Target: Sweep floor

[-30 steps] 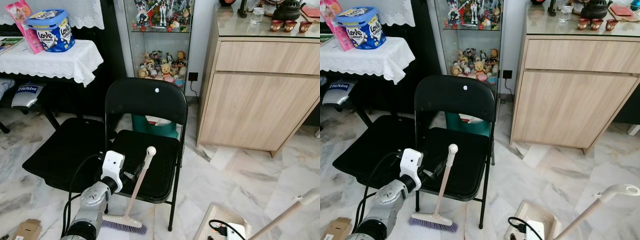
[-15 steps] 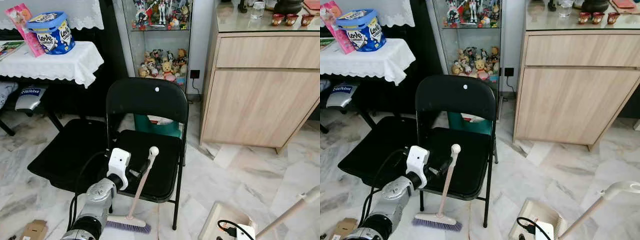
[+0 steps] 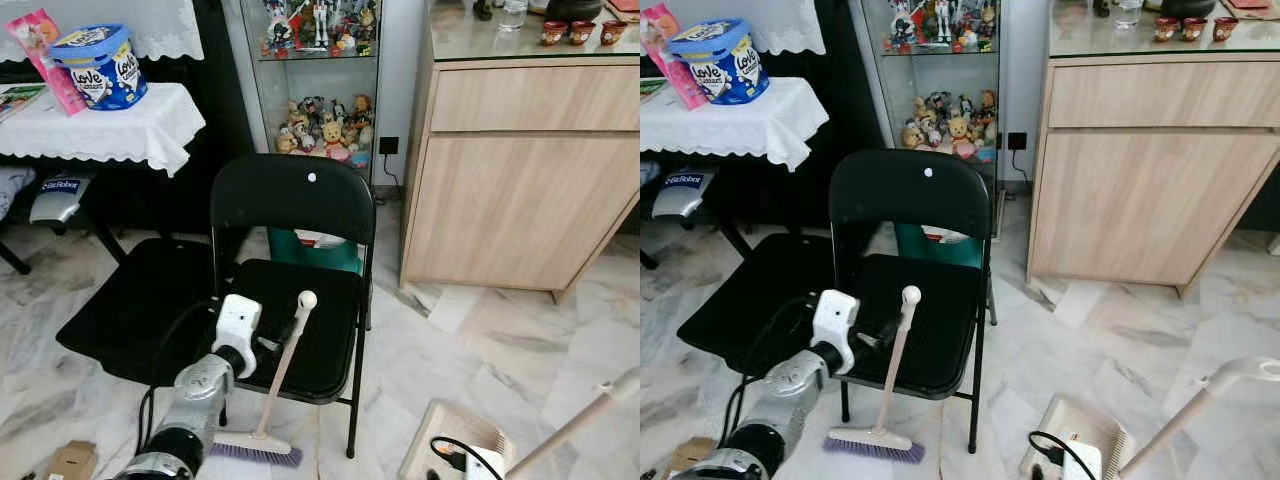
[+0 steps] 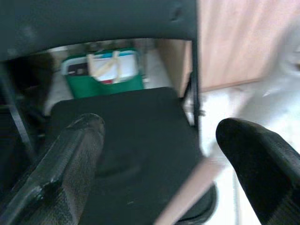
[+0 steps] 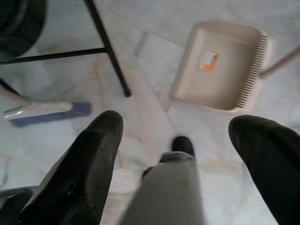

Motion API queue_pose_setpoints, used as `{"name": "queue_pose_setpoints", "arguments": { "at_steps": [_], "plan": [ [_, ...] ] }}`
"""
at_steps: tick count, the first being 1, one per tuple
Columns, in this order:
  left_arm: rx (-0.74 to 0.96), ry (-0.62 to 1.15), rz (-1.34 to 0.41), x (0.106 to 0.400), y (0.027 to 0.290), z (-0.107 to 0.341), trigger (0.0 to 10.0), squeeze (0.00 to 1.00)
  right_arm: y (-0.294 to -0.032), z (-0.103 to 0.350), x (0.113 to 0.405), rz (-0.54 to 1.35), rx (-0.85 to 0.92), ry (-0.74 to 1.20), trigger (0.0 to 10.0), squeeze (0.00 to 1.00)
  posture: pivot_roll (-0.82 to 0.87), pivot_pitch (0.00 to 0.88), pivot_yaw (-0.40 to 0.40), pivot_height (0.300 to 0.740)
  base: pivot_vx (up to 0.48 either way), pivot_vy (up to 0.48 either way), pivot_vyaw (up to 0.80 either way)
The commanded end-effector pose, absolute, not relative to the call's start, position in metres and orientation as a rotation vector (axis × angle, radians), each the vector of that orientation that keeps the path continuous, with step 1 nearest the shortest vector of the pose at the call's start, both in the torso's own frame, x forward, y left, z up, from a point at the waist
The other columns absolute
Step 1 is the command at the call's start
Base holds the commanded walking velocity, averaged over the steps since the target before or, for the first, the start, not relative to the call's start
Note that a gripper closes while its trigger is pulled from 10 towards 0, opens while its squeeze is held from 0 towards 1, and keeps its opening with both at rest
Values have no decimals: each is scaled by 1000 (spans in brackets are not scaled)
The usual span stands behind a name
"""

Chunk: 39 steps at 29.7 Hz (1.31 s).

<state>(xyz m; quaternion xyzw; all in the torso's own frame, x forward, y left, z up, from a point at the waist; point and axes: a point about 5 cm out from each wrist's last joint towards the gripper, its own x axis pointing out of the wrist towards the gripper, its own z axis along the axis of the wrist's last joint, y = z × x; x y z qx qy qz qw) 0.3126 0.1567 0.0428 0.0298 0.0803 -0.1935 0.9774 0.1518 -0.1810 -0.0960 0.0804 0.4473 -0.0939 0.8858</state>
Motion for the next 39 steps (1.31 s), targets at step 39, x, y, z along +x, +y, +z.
{"name": "queue_pose_setpoints", "arguments": {
  "at_steps": [39],
  "plan": [
    [155, 243, -783, 307, 147, 52, 10000, 0, -180, -94, 161, -175, 140, 948, 10000, 0, -120, 21, 92, 740, 0, 0, 0]
  ]
}}
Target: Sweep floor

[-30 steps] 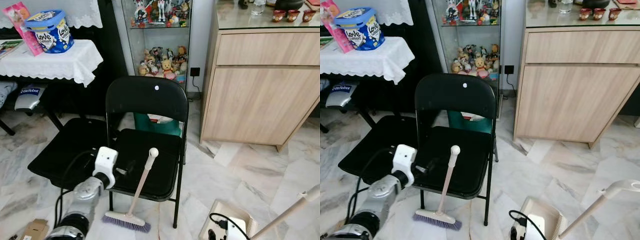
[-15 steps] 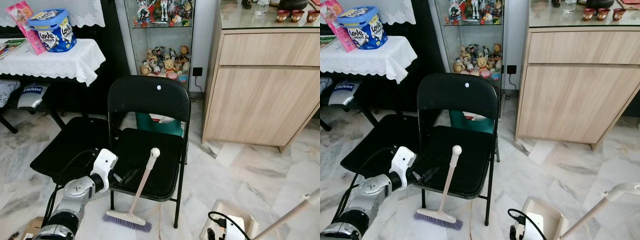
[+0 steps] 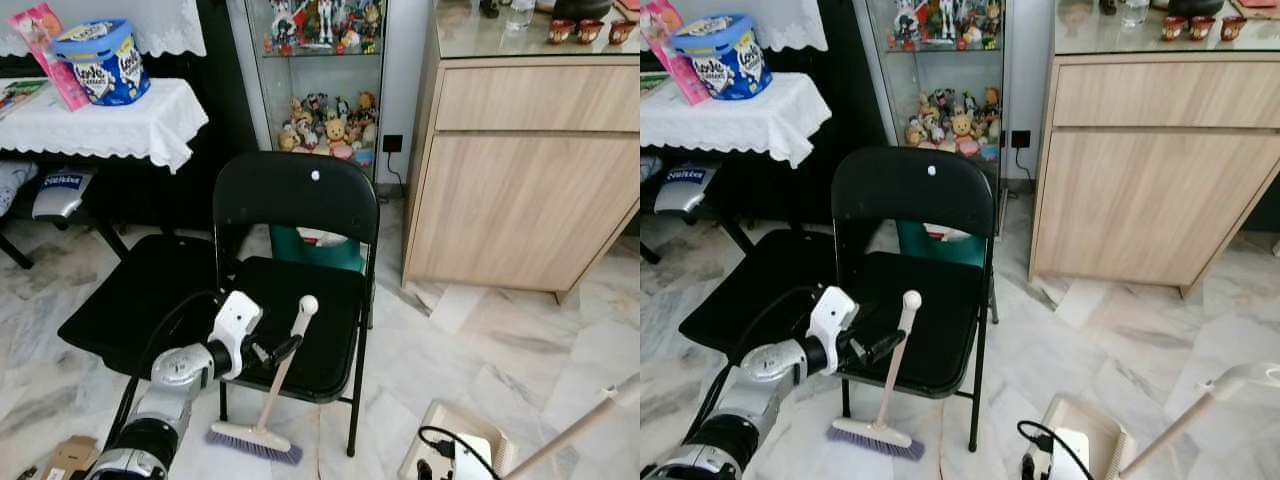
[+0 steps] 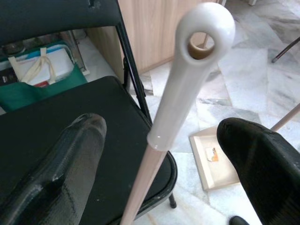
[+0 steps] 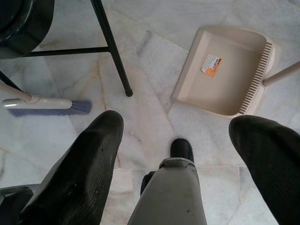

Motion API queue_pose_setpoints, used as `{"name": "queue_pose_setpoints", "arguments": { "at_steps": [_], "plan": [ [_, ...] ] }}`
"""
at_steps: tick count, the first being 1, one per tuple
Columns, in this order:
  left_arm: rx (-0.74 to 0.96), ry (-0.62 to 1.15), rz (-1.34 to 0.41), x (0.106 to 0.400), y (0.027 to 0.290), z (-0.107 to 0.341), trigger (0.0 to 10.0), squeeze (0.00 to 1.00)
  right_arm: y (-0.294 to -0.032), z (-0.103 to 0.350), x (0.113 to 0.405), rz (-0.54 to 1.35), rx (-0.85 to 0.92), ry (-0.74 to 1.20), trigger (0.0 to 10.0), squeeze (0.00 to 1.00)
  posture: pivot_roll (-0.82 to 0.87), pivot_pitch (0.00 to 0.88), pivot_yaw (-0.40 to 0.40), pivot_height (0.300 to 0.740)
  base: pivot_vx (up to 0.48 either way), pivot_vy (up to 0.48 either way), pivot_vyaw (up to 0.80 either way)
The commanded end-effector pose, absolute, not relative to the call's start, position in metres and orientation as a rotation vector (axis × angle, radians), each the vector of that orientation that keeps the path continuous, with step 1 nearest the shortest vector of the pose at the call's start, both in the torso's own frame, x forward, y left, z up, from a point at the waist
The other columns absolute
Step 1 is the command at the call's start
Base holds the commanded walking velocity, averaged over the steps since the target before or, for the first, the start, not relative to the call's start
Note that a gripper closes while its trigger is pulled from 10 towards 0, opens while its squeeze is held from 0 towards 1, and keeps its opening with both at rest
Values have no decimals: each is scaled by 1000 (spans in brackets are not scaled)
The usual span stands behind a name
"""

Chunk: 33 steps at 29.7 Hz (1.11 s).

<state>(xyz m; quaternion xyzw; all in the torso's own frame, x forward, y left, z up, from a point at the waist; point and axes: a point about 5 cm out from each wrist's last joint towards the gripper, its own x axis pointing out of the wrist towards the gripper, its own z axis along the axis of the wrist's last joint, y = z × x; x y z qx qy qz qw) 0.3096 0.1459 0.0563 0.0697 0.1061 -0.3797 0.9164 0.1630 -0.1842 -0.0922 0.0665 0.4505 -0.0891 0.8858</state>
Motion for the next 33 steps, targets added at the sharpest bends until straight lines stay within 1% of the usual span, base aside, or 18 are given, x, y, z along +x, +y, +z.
{"name": "queue_pose_setpoints", "arguments": {
  "at_steps": [1, 20, 26, 33],
  "plan": [
    [155, 246, -780, 307, 146, 52, 10000, 0, -180, -94, 161, -175, 140, 948, 10000, 0, -120, 20, 93, 740, 0, 0, 0],
    [101, 259, -799, 305, 122, 50, 10000, 0, -179, -94, 161, -177, 143, 947, 10000, 0, -125, 17, 97, 740, 0, 0, 0],
    [73, 265, -764, 306, 115, 46, 10000, 0, -179, -94, 161, -183, 145, 948, 10000, 0, -136, 26, 104, 740, 0, 0, 0],
    [99, 270, -705, 311, 112, 46, 10000, 0, -180, -94, 160, -194, 149, 949, 10000, 0, -150, 28, 114, 740, 0, 0, 0]
  ]
}}
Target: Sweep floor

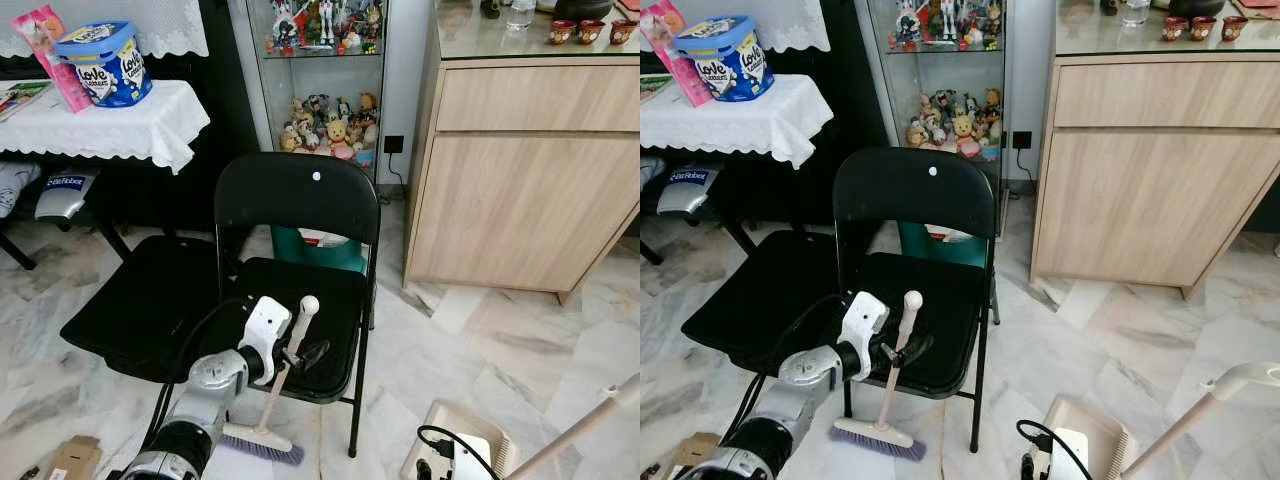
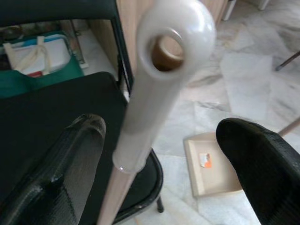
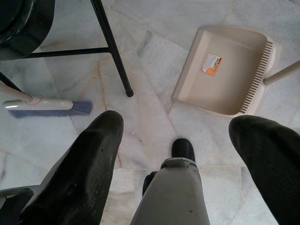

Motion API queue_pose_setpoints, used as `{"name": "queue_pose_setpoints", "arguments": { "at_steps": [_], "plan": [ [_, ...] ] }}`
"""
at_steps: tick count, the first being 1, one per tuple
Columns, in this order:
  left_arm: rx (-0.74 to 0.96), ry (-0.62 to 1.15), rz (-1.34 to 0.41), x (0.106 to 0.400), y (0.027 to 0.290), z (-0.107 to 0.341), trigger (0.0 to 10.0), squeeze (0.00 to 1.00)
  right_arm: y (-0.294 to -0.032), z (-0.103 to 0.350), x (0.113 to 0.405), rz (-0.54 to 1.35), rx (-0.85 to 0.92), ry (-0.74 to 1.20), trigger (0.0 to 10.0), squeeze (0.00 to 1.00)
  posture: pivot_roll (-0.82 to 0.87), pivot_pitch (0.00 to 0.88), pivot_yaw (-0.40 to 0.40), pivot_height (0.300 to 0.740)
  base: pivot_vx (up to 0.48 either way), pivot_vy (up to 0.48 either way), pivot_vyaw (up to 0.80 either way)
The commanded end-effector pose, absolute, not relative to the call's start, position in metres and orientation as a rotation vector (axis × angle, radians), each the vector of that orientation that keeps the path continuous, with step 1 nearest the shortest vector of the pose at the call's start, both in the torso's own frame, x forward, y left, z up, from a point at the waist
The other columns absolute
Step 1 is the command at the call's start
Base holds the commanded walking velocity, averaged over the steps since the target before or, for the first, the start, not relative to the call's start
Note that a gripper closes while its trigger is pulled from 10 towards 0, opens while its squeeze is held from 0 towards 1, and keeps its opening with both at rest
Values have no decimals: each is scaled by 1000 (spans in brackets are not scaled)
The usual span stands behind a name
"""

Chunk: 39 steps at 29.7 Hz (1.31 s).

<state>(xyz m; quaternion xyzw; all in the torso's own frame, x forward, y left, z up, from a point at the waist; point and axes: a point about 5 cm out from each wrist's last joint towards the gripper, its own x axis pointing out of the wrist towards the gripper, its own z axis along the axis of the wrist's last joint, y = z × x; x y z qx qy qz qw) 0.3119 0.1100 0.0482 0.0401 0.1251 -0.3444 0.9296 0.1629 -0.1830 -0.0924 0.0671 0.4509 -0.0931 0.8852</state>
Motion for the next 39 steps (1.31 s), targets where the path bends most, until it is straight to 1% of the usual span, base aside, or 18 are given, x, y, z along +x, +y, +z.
{"name": "queue_pose_setpoints", "arguments": {
  "at_steps": [1, 5, 9, 11, 14, 20, 26, 27, 28, 29, 30, 31, 34, 35, 39],
  "plan": [
    [112, 270, -667, 314, 112, 46, 10000, 0, -179, -94, 160, -198, 150, 949, 10000, 0, -155, 29, 118, 740, 0, 0, 0],
    [132, 272, -592, 320, 113, 47, 10000, 0, -179, -94, 160, -204, 155, 948, 10000, 0, -159, 30, 123, 740, 0, 0, 0],
    [137, 274, -558, 322, 114, 47, 10000, 0, -178, -94, 160, -206, 156, 948, 10000, 0, -157, 30, 124, 740, 0, 0, 0],
    [139, 278, -505, 325, 116, 47, 10000, 0, -178, -94, 161, -206, 158, 949, 10000, 0, -155, 32, 126, 740, 0, 0, 0],
    [142, 280, -490, 326, 117, 47, 10000, 0, -178, -94, 161, -206, 159, 949, 10000, 0, -153, 33, 127, 740, 0, 0, 0],
    [143, 308, -330, 331, 127, 45, 10000, 0, -176, -94, 161, -206, 163, 948, 10000, 0, -153, 34, 131, 740, 0, 0, 0],
    [126, 324, -261, 331, 137, 43, 10000, 0, -176, -94, 160, -205, 163, 950, 10000, 0, -150, 36, 128, 740, 0, 0, 0],
    [127, 327, -254, 331, 138, 42, 9608, 0, -176, -94, 160, -204, 163, 950, 10000, 0, -150, 36, 128, 740, 0, 0, 0],
    [129, 331, -245, 330, 141, 41, 8627, 0, -176, -94, 160, -204, 162, 950, 10000, 0, -150, 36, 128, 740, 0, 0, 0],
    [132, 334, -239, 330, 142, 40, 8627, 0, -176, -94, 160, -203, 162, 950, 10000, 0, -150, 36, 128, 740, 0, 0, 0],
    [134, 339, -228, 329, 144, 39, 7255, 0, -176, -94, 160, -203, 162, 950, 10000, 0, -148, 37, 126, 740, 0, 0, 0],
    [133, 347, -207, 328, 147, 38, 7059, 0, -176, -94, 160, -201, 161, 951, 10000, 0, -146, 36, 125, 740, 0, 0, 0],
    [138, 353, -183, 328, 150, 36, 7255, 0, -176, -94, 160, -200, 159, 951, 10000, 0, -145, 37, 122, 740, 0, 0, 0],
    [141, 356, -160, 328, 152, 36, 7608, 0, -176, -94, 160, -199, 159, 951, 10000, 0, -144, 37, 120, 740, 0, 0, 0],
    [135, 354, -124, 329, 154, 36, 7569, 0, -177, -94, 160, -198, 157, 951, 10000, 0, -143, 38, 119, 740, 0, 0, 0]
  ]
}}
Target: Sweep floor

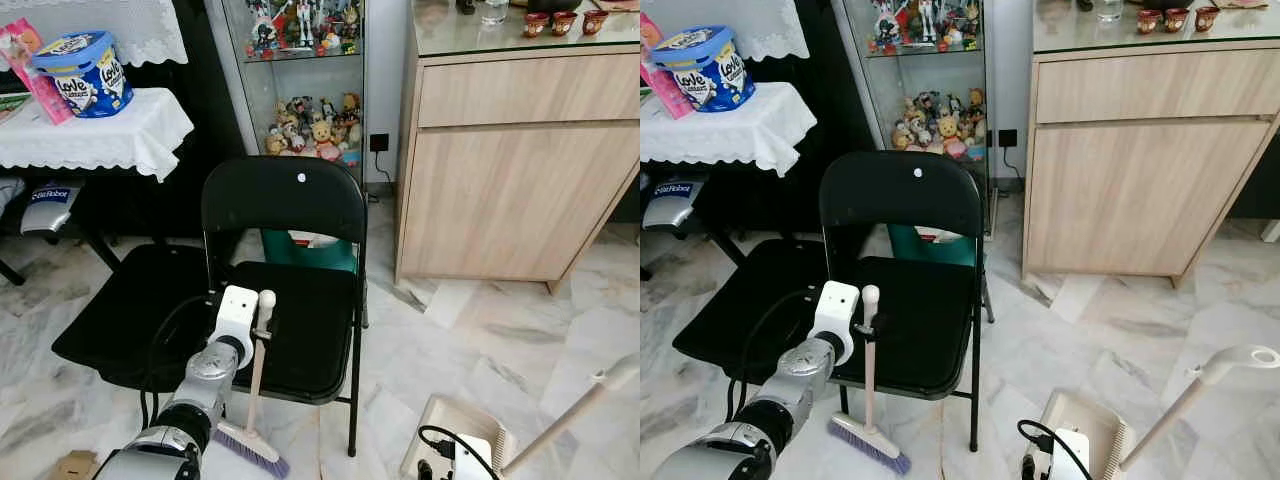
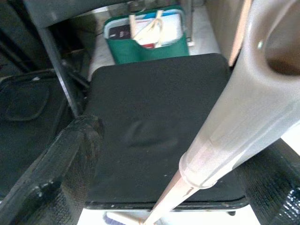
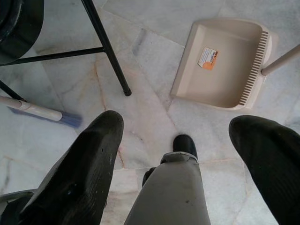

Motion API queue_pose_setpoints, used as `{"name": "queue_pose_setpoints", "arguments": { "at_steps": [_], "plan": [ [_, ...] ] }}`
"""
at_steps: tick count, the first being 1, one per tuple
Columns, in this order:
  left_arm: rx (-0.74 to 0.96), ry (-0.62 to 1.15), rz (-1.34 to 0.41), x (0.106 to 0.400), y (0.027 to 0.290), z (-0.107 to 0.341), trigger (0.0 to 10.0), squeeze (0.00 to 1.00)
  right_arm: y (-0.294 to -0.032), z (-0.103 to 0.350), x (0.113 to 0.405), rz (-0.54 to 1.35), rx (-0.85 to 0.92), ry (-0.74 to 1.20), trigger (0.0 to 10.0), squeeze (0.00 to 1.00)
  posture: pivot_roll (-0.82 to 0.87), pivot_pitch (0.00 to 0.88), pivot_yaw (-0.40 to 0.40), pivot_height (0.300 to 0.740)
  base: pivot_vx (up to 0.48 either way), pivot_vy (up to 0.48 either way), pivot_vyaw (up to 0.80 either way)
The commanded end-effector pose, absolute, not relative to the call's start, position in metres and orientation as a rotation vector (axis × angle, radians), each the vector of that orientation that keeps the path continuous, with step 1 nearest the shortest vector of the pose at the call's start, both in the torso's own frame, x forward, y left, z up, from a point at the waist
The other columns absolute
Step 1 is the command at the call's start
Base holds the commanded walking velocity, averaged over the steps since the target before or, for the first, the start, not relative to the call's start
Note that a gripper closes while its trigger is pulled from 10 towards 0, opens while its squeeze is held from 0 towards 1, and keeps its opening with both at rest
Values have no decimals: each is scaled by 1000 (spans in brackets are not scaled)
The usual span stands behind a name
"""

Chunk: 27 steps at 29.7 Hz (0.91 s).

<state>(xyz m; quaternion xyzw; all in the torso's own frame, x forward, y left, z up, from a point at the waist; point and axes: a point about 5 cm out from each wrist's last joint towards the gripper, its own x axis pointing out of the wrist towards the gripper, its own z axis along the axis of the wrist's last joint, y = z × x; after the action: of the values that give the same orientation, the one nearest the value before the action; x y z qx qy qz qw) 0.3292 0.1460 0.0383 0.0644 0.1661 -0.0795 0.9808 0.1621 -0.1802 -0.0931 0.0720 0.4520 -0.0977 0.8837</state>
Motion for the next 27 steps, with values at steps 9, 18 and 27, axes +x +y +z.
{"name": "queue_pose_setpoints", "arguments": {
  "at_steps": [9, 18, 27],
  "plan": [
    [72, 334, -19, 330, 166, 39, 0, 0, -177, -94, 161, -192, 152, 951, 10000, 0, -138, 36, 110, 740, 0, 0, 0],
    [59, 328, 23, 328, 175, 38, 0, 0, -178, -94, 160, -182, 146, 954, 10000, 0, -123, 31, 95, 740, 0, 0, 0],
    [59, 323, 55, 326, 181, 37, 0, 0, -180, -94, 159, -165, 135, 954, 10000, 0, -111, 33, 82, 740, 0, 0, 0]
  ]
}}
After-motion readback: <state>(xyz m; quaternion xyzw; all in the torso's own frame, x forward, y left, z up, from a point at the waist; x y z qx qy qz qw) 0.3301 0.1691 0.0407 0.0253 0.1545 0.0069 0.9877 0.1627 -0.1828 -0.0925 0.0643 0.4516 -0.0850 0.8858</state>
